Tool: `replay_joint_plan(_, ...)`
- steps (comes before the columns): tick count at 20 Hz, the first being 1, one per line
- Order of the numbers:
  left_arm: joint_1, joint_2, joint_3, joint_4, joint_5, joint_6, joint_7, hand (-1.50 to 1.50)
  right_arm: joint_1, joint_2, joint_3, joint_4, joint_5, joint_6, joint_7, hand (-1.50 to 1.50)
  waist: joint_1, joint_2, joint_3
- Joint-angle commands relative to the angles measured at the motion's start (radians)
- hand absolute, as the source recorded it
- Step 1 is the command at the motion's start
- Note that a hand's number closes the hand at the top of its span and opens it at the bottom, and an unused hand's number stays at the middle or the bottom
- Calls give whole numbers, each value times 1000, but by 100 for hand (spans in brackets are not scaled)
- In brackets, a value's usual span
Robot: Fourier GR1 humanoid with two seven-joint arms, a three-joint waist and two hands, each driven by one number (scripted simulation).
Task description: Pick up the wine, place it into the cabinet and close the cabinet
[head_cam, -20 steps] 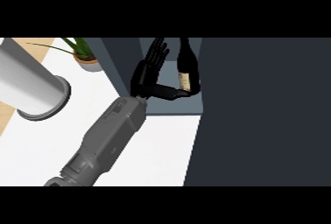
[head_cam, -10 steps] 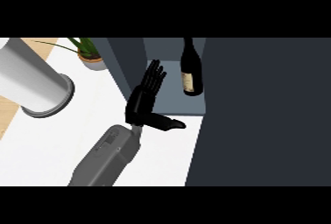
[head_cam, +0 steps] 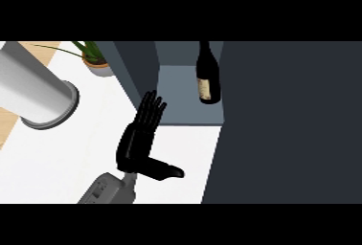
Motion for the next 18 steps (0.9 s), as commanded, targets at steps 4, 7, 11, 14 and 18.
replay_joint_plan(4,139,72,14,-106,5,-65,-29,-150,1,-65,-27,-211,-116,78,123,-150,-6,6,0)
replay_joint_plan(7,158,97,58,-122,33,-79,-33,-150,26,-70,37,-216,-124,123,97,-150,-11,4,0)
replay_joint_plan(11,213,195,106,-172,36,-137,-55,-150,28,-137,118,-178,-110,238,87,-150,-1,2,0)
replay_joint_plan(14,264,245,149,-191,67,-187,-66,-150,0,-151,174,-184,-84,287,73,150,1,3,-1)
replay_joint_plan(18,279,293,215,-242,88,-187,-48,-150,32,-164,218,-225,-52,302,53,150,-12,2,0)
